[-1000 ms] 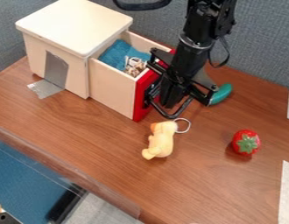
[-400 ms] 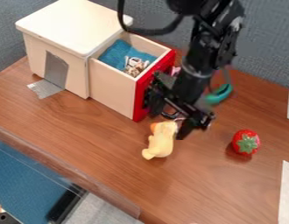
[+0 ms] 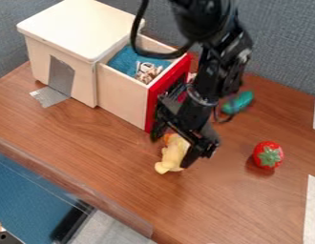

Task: Moved the duck toy to top of drawer

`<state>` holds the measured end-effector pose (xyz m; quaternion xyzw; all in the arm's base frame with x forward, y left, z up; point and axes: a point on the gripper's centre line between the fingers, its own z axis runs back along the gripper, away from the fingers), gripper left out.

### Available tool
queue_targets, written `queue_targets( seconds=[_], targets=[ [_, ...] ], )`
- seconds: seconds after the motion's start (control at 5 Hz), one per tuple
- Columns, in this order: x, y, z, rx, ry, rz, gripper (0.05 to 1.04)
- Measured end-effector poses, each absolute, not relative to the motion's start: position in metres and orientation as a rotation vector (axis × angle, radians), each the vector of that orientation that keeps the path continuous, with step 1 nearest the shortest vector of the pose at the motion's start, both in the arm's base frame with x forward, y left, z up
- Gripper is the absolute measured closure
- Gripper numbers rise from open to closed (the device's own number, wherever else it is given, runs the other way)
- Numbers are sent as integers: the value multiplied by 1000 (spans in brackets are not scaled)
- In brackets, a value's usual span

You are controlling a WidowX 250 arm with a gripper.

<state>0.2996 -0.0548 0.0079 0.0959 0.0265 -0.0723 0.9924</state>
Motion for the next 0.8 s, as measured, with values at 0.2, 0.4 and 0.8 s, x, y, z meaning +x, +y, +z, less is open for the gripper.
queue_targets(
  seconds=[0.2,0.4,0.8],
  targets=[
    [295,-51,-9,217,98,-139,93],
    [296,-53,-10,209,98,-132,160],
    [292,-66,2,195,79,-165,700]
  ],
)
